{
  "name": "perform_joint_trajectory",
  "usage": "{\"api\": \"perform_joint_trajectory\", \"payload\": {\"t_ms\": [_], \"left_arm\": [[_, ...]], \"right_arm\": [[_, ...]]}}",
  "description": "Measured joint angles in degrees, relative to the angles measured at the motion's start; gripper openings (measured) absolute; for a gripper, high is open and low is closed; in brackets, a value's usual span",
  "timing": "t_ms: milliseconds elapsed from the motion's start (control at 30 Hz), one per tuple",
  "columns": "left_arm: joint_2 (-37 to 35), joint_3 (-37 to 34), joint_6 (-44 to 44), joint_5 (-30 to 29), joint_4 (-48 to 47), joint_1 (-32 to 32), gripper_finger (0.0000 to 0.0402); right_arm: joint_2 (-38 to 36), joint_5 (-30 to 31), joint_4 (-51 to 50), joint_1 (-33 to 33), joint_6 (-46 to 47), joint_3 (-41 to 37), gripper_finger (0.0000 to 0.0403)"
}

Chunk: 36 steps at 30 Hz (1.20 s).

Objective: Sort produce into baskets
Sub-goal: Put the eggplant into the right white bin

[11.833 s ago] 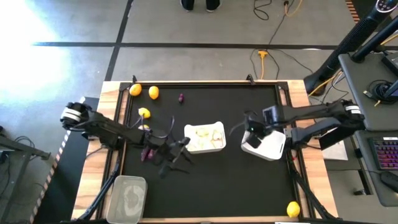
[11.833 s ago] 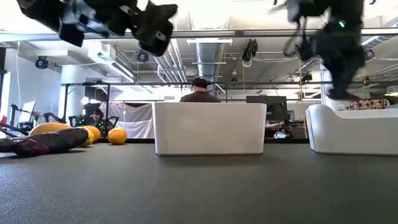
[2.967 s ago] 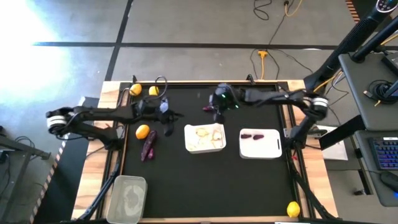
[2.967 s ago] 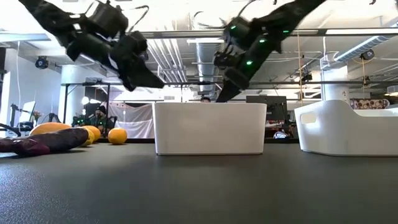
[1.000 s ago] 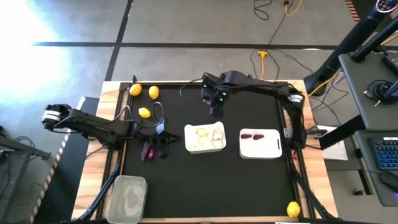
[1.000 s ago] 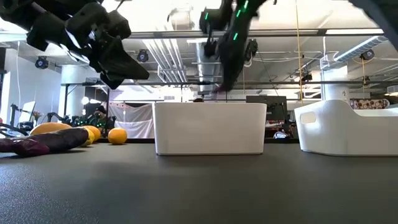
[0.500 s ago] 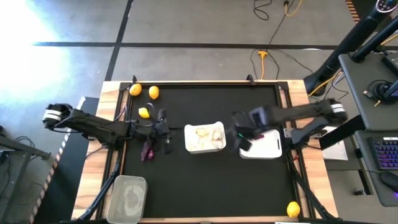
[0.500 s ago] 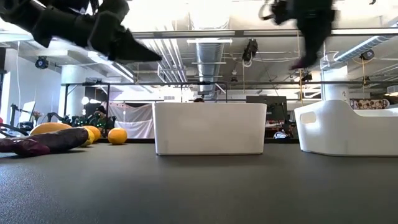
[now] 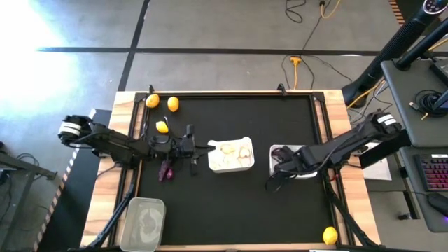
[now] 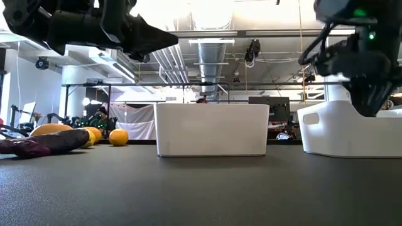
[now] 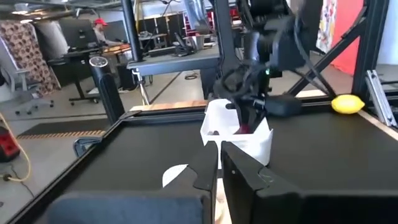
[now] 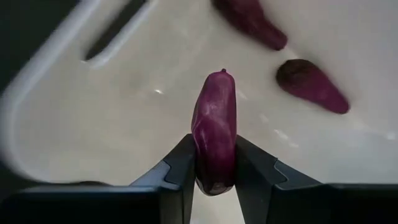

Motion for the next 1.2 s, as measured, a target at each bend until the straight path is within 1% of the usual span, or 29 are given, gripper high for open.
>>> {"api": "perform_joint_trajectory", "payload": {"t_ms": [67, 167, 233, 300, 367, 433, 533, 633, 700, 767, 833, 900, 967, 1067, 1133, 1200], "left_arm": [[-0.2, 0.0, -0.6, 0.0, 0.0, -0.6, 0.0012], [-1.1, 0.0, -0.9, 0.0, -0.1, -1.8, 0.0031], [-1.8, 0.0, -1.0, 0.1, -0.3, -2.4, 0.0046], [-2.8, 0.0, -1.1, 0.0, -1.4, -2.7, 0.0064], [-3.9, 0.0, -1.1, 0.0, -2.8, -2.8, 0.0082], [-5.1, 0.0, -1.3, 0.0, -4.4, -2.8, 0.0101], [-7.1, 0.2, -1.4, 0.1, -9.4, -3.0, 0.0128], [-9.8, 2.1, -1.4, 0.0, -18.1, -3.4, 0.0154], [-11.9, 4.6, -1.9, -0.9, -26.8, -3.5, 0.0171], [-13.7, 8.1, -4.2, -3.2, -38.6, -3.4, 0.0186], [-14.9, 12.6, -9.0, -4.9, -51.2, -3.4, 0.0198], [-15.2, 16.9, -15.3, -6.0, -62.4, -3.4, 0.0207], [-14.8, 19.4, -22.0, -8.0, -70.3, -3.4, 0.0212], [-13.6, 20.6, -31.0, -9.5, -79.3, -3.4, 0.0217], [-12.6, 20.4, -36.3, -9.5, -82.6, -3.6, 0.0218], [-12.1, 19.6, -42.4, -8.4, -85.2, -4.3, 0.0217]], "right_arm": [[1.5, 0.6, -1.3, 0.0, -2.1, -0.1, 0.0094], [3.3, 2.6, -2.0, 0.0, -3.1, -0.1, 0.0112], [4.2, 2.8, -2.1, 0.0, -3.8, 0.3, 0.0126], [4.7, 2.5, -3.5, 0.0, -5.4, 1.8, 0.0141], [4.8, 2.9, -7.5, 0.0, -6.8, 4.5, 0.0153], [4.8, 5.6, -13.8, 0.0, -6.6, 8.5, 0.016], [4.7, 12.0, -22.8, 0.0, -7.1, 16.1, 0.0158], [4.4, 19.9, -24.7, 0.0, -10.9, 23.5, 0.0149], [4.3, 25.6, -23.0, 0.0, -14.8, 27.9, 0.0142], [4.3, 31.1, -20.2, 0.0, -19.5, 31.3, 0.0135], [4.3, 35.6, -15.4, 0.0, -25.6, 33.3, 0.0129], [4.3, 38.8, -9.1, 0.0, -32.9, 33.8, 0.0123], [4.4, 40.5, -2.4, 0.0, -40.3, 33.4, 0.0118], [4.9, 41.6, 6.8, 0.0, -49.3, 31.5, 0.011], [5.8, 41.8, 12.2, -0.2, -54.0, 29.9, 0.0105], [7.1, 41.6, 15.4, -0.3, -57.1, 28.8, 0.01]]}}
